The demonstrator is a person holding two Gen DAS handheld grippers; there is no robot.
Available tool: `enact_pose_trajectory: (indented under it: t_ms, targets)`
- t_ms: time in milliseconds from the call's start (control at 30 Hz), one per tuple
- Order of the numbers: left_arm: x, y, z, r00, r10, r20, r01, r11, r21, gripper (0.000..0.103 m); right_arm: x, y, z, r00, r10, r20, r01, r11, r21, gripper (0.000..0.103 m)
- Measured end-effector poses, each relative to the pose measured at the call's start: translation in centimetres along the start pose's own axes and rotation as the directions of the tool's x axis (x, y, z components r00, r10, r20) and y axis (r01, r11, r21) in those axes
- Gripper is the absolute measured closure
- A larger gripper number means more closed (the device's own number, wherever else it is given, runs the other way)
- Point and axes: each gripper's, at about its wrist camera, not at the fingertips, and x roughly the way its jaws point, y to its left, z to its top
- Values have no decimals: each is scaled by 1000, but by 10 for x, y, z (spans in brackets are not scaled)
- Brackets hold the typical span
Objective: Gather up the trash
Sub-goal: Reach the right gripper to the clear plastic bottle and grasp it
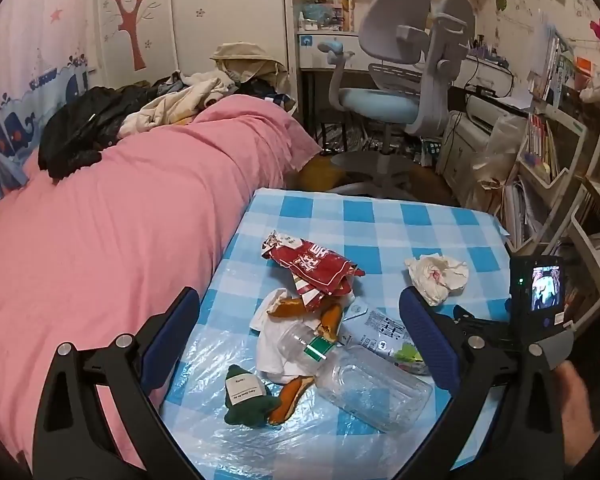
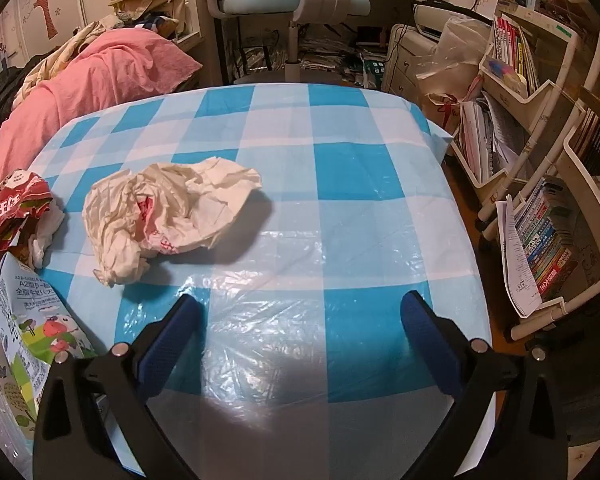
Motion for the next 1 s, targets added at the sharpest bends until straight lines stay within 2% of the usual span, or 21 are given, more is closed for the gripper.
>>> enact_pose_trajectory:
  t_ms: [300,400,433,500,567,667,800,1000]
  targets:
    - [5,3,3,1000,-1,-16,1,1000,-3,6,1,0,0,1000,-1,-5,1,1000,18,6]
    - [7,-2,6,1000,3,11,-3,1000,-12,6,-3,5,4,997,47,-55,-48,999,-10,6]
    - [7,-2,5,1000,6,11,-5,1000,-9,6,-9,4,4,996,77,-47,-77,997,-6,6]
    - [7,-2,4,1000,13,13,-13,1000,-8,6,-36,8,4,996,68,49,-67,997,-27,6]
    - [7,0,3,1000,20,14,-20,1000,-12,6,-70,13,6,984,82,158,-70,994,-79,6]
    - [3,13,2,999,32,17,-32,999,-39,6,-111,15,3,946,185,265,-155,979,-130,6]
    - [5,33,0,999,48,14,-47,994,-97,6,-120,28,-8,933,293,211,-254,948,-194,6]
    - [5,47,-4,996,85,-4,-85,992,-98,7,-134,54,-16,917,347,198,-273,906,-324,6]
